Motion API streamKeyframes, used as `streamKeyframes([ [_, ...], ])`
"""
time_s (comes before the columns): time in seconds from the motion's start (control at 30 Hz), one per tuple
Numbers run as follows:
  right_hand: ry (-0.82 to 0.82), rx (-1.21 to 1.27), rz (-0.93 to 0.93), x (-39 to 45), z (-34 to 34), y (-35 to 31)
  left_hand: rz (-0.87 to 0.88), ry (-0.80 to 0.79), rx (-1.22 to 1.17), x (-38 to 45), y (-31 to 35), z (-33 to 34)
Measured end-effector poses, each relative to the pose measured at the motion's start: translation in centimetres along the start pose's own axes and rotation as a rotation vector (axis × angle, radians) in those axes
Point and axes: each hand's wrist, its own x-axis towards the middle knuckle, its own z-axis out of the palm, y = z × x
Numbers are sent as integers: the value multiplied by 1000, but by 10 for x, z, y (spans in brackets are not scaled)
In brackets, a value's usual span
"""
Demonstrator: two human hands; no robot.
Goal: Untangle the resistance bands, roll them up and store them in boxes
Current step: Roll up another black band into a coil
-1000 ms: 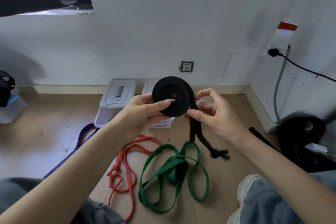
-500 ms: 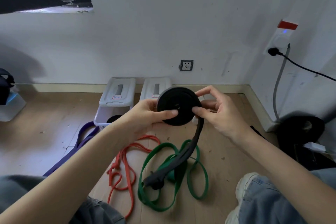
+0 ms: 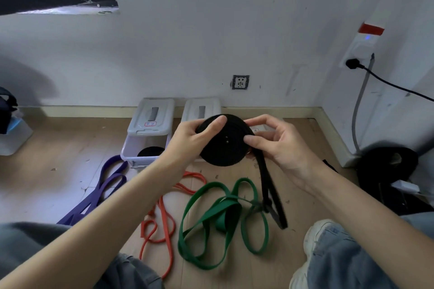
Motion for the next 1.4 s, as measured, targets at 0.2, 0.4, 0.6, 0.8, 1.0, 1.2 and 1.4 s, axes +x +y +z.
streamKeyframes([
  [0.2, -47, -307, -128, -2, 3, -2, -48, -71, 373, -3, -3, 5],
  [0.4, 30, 86, 26, -1, 1, -4, 31, 208, 127, 6, 5, -4],
  [0.6, -77, 200, 119, -5, 12, -1, 29, 292, 35, 8, -1, 3],
  [0.8, 52, -101, 2, -1, 0, -2, -156, -84, -20, 7, 0, -6],
  [1.0, -15, -252, -55, -1, -3, -6, -127, -119, 139, 0, -6, 2],
  [1.2, -18, -146, -20, -4, 1, -3, -36, 65, 211, 4, -3, 9],
  [1.4, 1, 90, 97, -2, 5, -3, 51, 259, 133, 12, 3, 1],
])
